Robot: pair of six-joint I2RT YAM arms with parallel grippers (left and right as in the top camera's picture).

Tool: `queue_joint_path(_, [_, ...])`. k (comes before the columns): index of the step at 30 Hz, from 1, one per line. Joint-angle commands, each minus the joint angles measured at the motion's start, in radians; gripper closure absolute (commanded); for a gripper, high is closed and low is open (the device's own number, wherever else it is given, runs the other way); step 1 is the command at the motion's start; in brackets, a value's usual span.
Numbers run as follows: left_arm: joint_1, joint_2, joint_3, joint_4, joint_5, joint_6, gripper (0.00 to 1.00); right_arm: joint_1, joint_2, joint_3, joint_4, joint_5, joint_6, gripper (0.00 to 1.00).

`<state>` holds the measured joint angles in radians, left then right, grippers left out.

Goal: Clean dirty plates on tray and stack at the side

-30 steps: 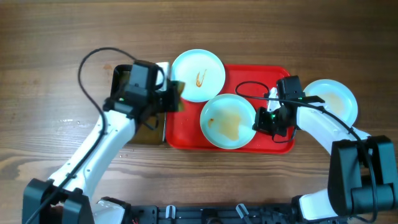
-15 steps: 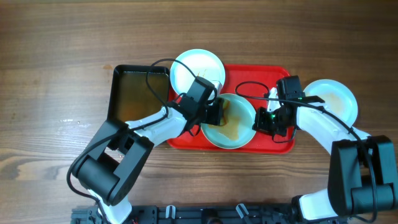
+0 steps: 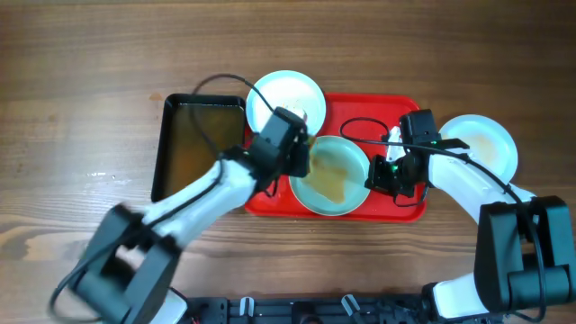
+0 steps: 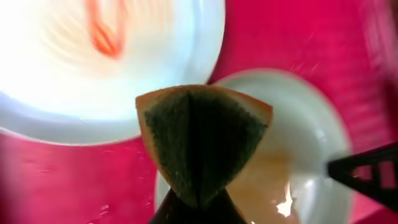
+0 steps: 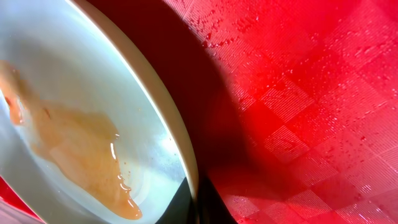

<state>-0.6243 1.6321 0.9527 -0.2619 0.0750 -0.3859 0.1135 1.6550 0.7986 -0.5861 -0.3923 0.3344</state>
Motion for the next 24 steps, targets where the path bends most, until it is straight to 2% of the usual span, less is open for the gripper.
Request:
queue_joint_path(1, [0.080, -0.137, 0.002, -0.071, -0.024, 0.019, 0.96, 0.000, 0.013, -0.009, -0.001, 0.011, -0.020, 0.96])
queue_joint_path(4, [0.205, -0.177, 0.002, -0.192, -0.024, 0.062, 0.96, 0.000, 0.013, -0.009, 0.003, 0.011, -0.020, 0.96])
queue_joint_path(8, [0.378, -0.173, 0.000, -0.340, -0.024, 0.254, 0.96, 0.000, 0.013, -0.009, 0.005, 0.010, -0.020, 0.96])
queue_joint_path(14, [0.469, -0.080, -0.070, -0.323, -0.023, 0.278, 0.96, 0.000, 0.013, -0.009, 0.001, 0.010, -0.019, 0.96])
queue_joint_path(16, [0.469, -0.008, -0.076, -0.302, 0.045, 0.279, 0.96, 0.000, 0.013, -0.009, 0.001, 0.010, -0.019, 0.96])
queue_joint_path(17, [0.469, 0.021, -0.076, -0.290, 0.071, 0.307, 0.93, 0.000, 0.013, -0.009, 0.001, 0.010, -0.019, 0.96])
queue_joint_path(19, [0.469, 0.070, -0.076, -0.281, 0.044, 0.330, 0.64, 0.000, 0.013, -0.009, -0.002, 0.010, -0.020, 0.96])
queue_joint_path(21, [0.469, 0.082, -0.076, -0.259, -0.016, 0.330, 0.53, 0.000, 0.013, -0.009, -0.002, 0.010, -0.019, 0.96])
queue_joint_path(24, [0.469, 0.083, -0.076, -0.183, -0.020, 0.326, 0.48, 0.000, 0.013, -0.009, -0.002, 0.010, -0.019, 0.96])
